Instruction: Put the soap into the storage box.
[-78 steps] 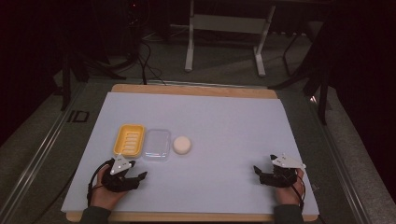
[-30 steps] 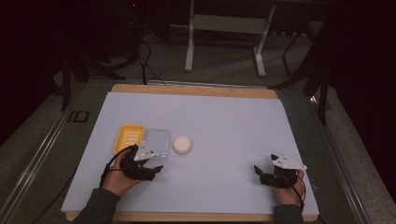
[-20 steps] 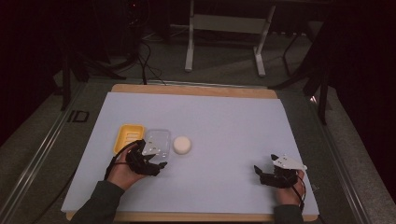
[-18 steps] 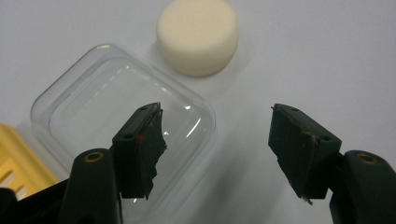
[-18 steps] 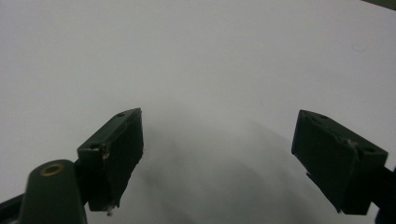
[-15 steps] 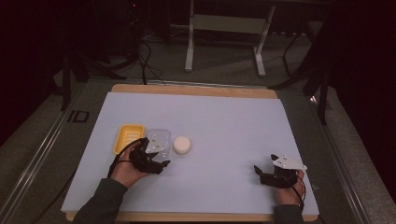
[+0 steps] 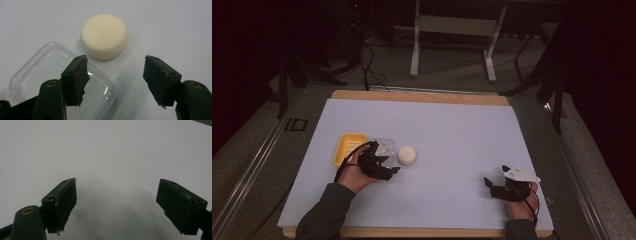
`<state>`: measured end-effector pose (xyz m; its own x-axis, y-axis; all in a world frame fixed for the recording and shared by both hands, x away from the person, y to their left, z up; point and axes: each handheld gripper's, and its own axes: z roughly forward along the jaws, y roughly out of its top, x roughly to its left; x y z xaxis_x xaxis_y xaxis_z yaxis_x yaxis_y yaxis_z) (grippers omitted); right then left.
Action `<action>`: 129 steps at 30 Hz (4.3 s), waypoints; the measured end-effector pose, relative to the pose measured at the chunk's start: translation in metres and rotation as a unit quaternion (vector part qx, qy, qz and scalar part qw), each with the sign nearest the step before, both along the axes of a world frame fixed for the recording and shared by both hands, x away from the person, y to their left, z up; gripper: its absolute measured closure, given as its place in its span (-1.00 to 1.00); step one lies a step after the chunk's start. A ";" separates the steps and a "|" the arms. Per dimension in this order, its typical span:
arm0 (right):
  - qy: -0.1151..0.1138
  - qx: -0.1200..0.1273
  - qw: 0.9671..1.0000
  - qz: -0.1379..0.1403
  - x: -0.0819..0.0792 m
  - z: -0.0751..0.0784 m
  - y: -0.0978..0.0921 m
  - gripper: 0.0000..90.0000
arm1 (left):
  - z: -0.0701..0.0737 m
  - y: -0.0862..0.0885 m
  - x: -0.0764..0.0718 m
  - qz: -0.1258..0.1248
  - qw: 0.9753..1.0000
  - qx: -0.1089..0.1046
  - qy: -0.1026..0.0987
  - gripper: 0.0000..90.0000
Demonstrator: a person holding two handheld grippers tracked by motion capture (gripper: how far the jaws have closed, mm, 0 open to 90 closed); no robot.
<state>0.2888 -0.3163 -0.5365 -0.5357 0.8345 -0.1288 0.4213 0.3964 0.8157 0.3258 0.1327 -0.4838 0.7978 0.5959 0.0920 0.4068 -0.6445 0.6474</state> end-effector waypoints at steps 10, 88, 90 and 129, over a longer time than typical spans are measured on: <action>-0.001 0.000 1.000 -0.001 0.000 0.000 0.000 -0.63 | 0.001 0.000 0.008 -0.007 1.000 0.001 0.015 -0.20; 0.001 -0.001 1.000 0.003 0.001 0.000 0.000 -0.63 | -0.023 -0.073 0.093 -0.048 0.976 0.143 0.155 -0.52; 0.001 -0.001 1.000 0.003 0.001 0.000 0.000 -0.63 | -0.024 -0.074 0.093 -0.047 0.976 0.146 0.155 -0.51; 0.001 0.000 1.000 0.004 0.001 0.000 0.000 -0.63 | -0.016 -0.094 0.097 -0.120 0.943 0.253 0.179 -0.46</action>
<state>0.2896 -0.3162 -0.5368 -0.5426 0.8302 -0.1275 0.4206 0.4000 0.8143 0.4231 0.0389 -0.4995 0.9381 0.3461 0.0155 0.3438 -0.9354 0.0823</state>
